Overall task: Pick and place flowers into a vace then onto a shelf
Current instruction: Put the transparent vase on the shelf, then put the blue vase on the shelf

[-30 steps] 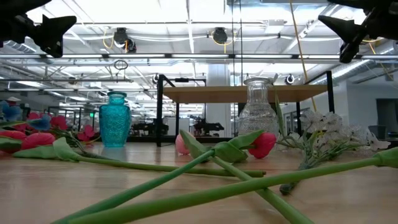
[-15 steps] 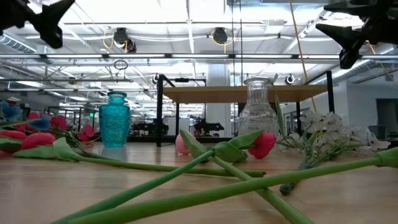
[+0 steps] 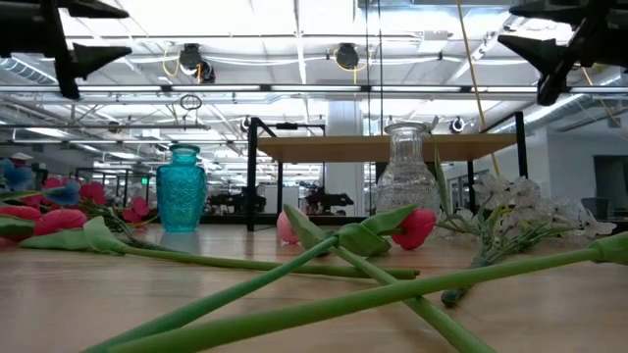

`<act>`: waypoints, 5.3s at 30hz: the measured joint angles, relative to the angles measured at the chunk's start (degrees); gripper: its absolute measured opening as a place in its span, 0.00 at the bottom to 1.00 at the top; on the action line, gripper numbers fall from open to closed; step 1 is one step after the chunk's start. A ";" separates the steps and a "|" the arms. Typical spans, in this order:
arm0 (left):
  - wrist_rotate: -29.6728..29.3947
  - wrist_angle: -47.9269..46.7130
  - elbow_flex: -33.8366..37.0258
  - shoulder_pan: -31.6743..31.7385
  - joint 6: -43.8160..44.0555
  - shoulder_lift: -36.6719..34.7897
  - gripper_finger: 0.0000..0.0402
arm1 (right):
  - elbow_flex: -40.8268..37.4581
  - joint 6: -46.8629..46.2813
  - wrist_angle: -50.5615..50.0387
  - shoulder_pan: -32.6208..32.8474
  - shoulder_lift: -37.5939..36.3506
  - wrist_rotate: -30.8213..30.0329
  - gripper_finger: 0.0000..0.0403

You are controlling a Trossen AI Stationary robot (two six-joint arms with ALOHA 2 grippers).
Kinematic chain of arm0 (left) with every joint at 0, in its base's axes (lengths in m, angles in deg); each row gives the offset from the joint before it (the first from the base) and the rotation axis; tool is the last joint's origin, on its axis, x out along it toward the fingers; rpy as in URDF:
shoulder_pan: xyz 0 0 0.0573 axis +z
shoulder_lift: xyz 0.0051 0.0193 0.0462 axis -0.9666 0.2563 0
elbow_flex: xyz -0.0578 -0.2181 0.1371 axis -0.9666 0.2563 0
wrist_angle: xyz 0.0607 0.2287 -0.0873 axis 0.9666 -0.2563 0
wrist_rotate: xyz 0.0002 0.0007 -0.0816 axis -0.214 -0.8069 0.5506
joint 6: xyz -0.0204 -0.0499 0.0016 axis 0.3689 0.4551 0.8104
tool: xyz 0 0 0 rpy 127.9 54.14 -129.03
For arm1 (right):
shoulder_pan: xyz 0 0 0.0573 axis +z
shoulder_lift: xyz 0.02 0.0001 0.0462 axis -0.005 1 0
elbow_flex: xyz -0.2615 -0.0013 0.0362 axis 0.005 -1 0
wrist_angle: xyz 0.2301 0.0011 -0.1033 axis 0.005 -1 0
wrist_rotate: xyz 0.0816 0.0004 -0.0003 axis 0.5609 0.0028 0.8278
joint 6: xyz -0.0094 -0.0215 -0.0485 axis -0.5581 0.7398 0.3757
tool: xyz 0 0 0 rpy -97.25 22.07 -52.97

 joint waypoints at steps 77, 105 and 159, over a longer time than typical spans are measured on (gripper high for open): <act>48.82 -101.80 -94.47 35.23 7.90 73.35 0.63 | 64.02 15.08 -65.40 -24.44 83.36 32.89 0.08; 47.24 -101.83 -94.47 35.58 7.70 73.35 0.63 | 100.96 19.50 -104.21 -39.86 73.62 18.06 0.10; 50.97 -127.41 -81.72 40.86 29.63 79.01 0.63 | 95.71 25.61 -107.67 -45.29 74.71 25.80 0.40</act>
